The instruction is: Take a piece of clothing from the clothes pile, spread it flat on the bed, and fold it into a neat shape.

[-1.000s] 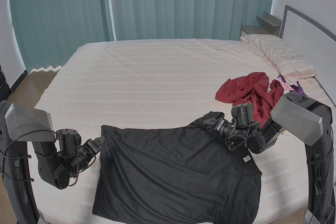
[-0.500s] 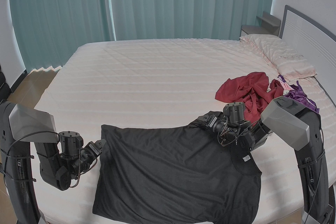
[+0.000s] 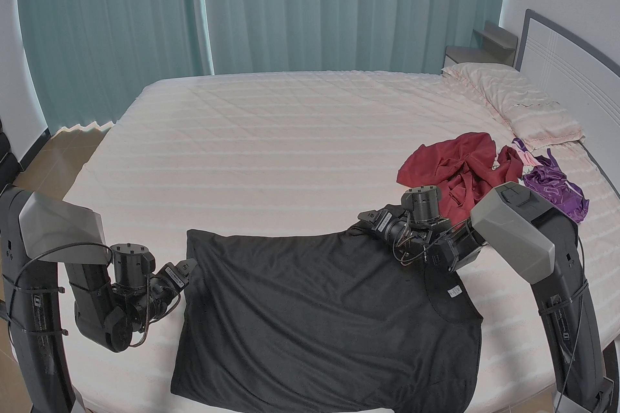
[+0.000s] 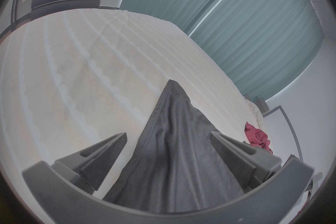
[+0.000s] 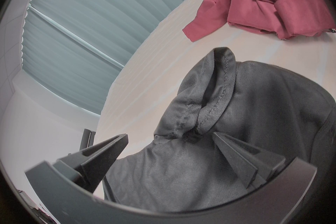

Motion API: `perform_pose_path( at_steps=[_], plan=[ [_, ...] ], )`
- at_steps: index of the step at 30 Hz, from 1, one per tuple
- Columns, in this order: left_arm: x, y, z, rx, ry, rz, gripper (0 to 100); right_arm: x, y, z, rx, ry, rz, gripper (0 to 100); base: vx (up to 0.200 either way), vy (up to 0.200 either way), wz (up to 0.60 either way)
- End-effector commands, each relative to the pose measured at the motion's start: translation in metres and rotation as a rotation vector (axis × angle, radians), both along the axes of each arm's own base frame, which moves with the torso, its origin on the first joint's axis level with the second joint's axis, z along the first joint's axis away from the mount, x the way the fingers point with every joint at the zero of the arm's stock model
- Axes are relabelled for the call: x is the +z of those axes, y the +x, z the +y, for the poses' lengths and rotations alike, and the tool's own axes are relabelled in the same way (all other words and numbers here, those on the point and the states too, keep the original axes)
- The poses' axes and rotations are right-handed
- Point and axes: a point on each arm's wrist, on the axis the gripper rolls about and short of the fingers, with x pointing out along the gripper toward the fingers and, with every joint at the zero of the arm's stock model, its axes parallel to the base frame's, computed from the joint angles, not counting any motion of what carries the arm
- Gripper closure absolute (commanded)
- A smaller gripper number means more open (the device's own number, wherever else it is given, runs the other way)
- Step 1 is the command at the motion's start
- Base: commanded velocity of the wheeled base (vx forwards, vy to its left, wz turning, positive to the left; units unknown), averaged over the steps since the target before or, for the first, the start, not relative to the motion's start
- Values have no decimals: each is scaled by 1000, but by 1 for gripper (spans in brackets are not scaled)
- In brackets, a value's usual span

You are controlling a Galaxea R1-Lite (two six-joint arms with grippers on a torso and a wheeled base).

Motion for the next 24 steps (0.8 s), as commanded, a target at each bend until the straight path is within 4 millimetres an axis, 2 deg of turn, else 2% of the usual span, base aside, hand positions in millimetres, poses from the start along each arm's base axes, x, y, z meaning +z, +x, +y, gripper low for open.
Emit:
perform_pose_path(
  at_steps=[1, 7, 12, 16, 17, 19, 20, 21, 22, 24],
  plan=[
    [-2, 0, 0, 2, 1, 5, 0, -13, 5, 2, 8, -22, 12, 0, 0, 0, 0],
    [-2, 0, 0, 1, 1, 5, 0, -17, 9, 3, 8, -23, 6, 0, 0, 0, 0],
    [-2, -1, 0, 1, 2, 8, 0, -3, 27, 11, 9, 28, -117, 0, 0, 0, 0],
    [-2, -2, 0, 2, 1, 11, 0, 19, 40, 15, 5, 68, -224, 0, 0, 0, 0],
    [-2, -2, 0, 1, 0, 13, 0, 36, 47, 13, -3, 94, -298, 0, 0, 0, 0],
    [-2, -2, 0, 1, 0, 13, 0, 40, 48, 13, -5, 100, -314, 0, 0, 0, 0],
    [-2, -2, -1, -2, 0, 13, 0, 63, 54, 5, -22, 121, -381, 0, 0, 0, 0],
    [-2, -2, -1, -2, -1, 10, 0, 74, 55, 1, -30, 129, -404, 0, 0, 0, 0],
    [-2, -2, -1, -2, -1, 10, 0, 74, 55, 1, -30, 129, -404, 0, 0, 0, 0],
    [-2, -3, -1, -2, -2, -1, 0, 90, 56, -8, -47, 136, -447, 0, 0, 0, 0]
  ],
)
